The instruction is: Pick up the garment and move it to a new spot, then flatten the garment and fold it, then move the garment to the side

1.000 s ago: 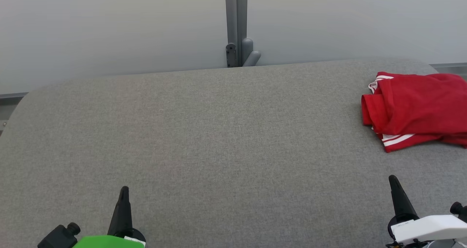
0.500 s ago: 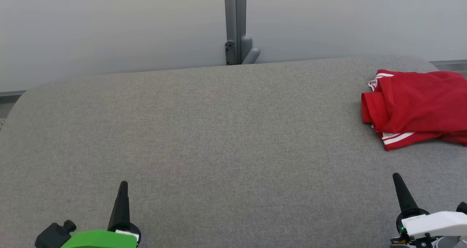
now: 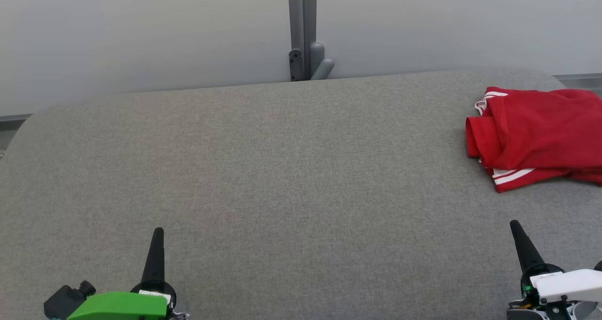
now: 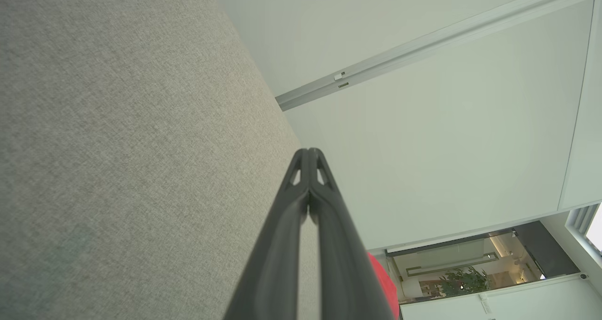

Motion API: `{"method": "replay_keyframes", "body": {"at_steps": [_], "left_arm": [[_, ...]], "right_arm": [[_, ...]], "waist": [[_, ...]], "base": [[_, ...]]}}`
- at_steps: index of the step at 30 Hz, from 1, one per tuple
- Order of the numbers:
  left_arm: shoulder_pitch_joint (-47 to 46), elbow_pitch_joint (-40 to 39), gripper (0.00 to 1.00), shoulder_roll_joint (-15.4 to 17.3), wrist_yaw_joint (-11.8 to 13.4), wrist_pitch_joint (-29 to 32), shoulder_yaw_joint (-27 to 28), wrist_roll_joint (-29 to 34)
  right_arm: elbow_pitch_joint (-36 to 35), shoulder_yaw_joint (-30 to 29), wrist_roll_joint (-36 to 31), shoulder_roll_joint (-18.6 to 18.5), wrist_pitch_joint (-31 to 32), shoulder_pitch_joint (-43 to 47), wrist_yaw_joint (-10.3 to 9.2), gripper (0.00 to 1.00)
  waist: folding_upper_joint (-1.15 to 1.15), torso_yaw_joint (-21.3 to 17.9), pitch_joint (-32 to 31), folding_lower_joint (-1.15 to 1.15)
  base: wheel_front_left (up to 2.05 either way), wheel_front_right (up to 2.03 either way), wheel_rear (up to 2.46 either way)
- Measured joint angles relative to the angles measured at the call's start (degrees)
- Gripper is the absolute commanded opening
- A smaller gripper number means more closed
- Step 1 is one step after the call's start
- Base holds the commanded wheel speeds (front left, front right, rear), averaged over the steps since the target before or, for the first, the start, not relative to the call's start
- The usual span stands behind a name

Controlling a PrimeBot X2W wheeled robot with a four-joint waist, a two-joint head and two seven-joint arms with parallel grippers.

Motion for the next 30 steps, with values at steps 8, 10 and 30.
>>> {"method": "replay_keyframes", "body": {"at_steps": [8,10,30], "left_arm": [[-0.5,0.1,0.0,0.0,-0.4,0.8,0.3,-4.1],[-0.7,0.1,0.0,0.0,-0.5,1.0,0.3,-5.4],[-2.0,0.3,0.0,-0.1,-1.3,2.8,0.9,-14.0]], "right_arm": [[0.3,-1.1,4.0,0.2,1.5,-0.6,0.0,0.0],[0.4,-1.3,5.0,0.2,1.8,-0.8,0.0,0.0],[1.0,-3.7,13.8,0.6,5.2,-2.0,0.0,0.0]], "waist": [[0.0,-0.1,0.3,0.0],[0.0,-0.1,0.4,0.0],[0.0,-0.3,1.1,0.0]], "base": [[0.0,0.0,0.0],[0.0,0.0,0.0],[0.0,0.0,0.0]]}}
